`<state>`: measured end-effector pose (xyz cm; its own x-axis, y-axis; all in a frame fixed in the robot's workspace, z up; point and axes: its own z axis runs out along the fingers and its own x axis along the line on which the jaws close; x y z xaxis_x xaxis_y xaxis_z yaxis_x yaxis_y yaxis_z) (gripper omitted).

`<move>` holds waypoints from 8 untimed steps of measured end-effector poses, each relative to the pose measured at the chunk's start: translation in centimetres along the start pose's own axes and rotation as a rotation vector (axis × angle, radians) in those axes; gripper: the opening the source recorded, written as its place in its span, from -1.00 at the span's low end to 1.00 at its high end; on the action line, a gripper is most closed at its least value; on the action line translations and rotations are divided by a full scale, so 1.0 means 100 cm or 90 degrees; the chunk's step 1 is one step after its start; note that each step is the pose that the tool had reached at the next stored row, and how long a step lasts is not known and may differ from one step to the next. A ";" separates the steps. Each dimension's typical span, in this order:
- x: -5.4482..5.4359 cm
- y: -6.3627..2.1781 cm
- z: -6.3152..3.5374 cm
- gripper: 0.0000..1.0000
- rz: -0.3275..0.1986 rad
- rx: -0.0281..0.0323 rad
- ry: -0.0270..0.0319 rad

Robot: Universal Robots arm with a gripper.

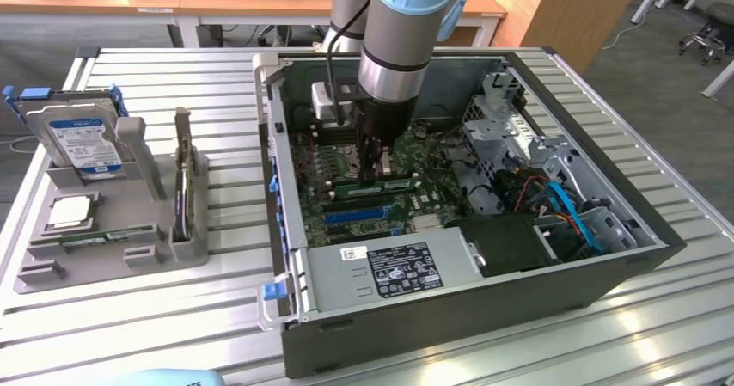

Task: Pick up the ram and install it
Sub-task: 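Press down the ram until it locks into place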

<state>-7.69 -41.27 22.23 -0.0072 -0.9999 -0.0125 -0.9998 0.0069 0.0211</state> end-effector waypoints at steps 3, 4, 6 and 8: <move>0.000 0.0000 0.0000 -0.80 0.000 0.0000 0.0001; 0.000 0.0000 0.0000 -0.80 0.000 0.0000 0.0001; 0.000 0.0000 0.0002 -0.80 0.000 0.0000 0.0001; 0.000 0.0000 0.0003 -0.80 0.000 0.0000 0.0001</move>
<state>-7.69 -41.27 22.20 -0.0071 -0.9999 -0.0123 -0.9998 0.0069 0.0211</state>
